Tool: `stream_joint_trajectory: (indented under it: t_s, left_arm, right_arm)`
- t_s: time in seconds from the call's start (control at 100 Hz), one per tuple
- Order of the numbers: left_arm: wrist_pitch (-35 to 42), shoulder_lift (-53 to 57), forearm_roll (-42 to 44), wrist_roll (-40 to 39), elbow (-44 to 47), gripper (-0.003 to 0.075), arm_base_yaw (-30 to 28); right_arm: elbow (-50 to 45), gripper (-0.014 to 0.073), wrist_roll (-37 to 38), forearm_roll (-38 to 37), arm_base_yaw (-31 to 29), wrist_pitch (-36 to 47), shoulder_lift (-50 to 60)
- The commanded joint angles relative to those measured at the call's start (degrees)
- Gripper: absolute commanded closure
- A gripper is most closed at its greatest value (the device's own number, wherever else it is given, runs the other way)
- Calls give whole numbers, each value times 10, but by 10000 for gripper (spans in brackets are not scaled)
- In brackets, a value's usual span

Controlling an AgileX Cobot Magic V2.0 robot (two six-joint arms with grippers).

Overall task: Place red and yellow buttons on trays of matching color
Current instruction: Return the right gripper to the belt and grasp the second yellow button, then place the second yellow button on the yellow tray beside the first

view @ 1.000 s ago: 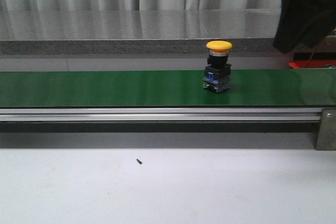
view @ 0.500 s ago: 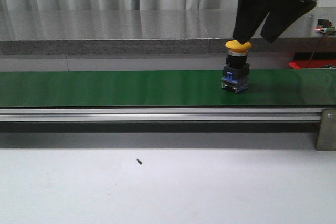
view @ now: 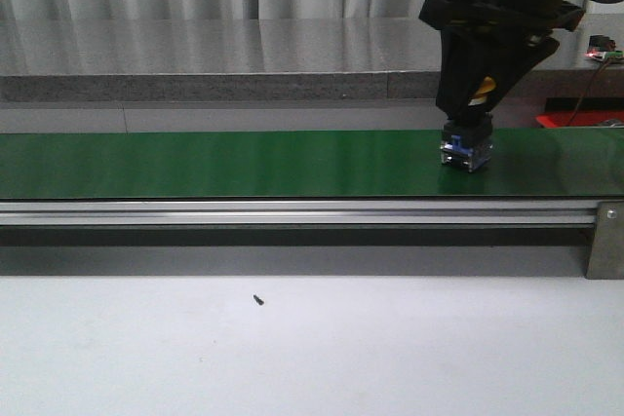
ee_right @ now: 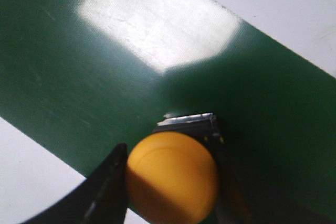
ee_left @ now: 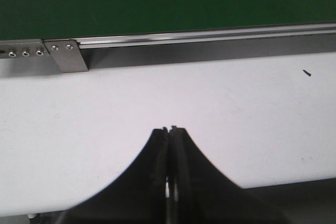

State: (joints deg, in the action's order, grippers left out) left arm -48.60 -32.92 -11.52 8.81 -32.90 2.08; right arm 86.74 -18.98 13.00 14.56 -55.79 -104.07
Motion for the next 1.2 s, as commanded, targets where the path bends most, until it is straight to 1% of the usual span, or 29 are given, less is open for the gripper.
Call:
stream_joint_trajectory:
  t_s: [0.0, 0.13, 0.25, 0.34, 0.44, 0.56, 0.82, 1.09, 1.19]
  left_arm:
    - [29, -2, -7, -7, -15, 740, 5]
    - [29, -2, -7, -7, -15, 740, 5]
    - [29, -2, -7, -7, -15, 740, 5]
    - [29, -2, -7, -7, -15, 740, 5]
    - [29, -2, -7, -7, -15, 740, 5]
    - [29, -2, -7, -7, -15, 740, 5]
    - [29, -2, -7, -7, -15, 740, 5]
    - [29, -2, -7, -7, -15, 740, 5]
    - [29, -2, -7, -7, -15, 740, 5]
  right_arm:
    - [19, 400, -3, 4, -1, 17, 26]
    - [19, 400, 2, 4, -2, 8, 34]
    - [18, 400, 10, 5, -24, -14, 60]
    - [18, 400, 26, 5, -63, -37, 78]
    - [18, 400, 27, 11, -120, -57, 91]
    - [17, 400, 27, 27, -189, -71, 101]
    - [16, 400, 27, 27, -316, -89, 107]
    - [16, 400, 35, 28, -402, -101, 107]
    - [3, 400, 37, 29, -428, -81, 107]
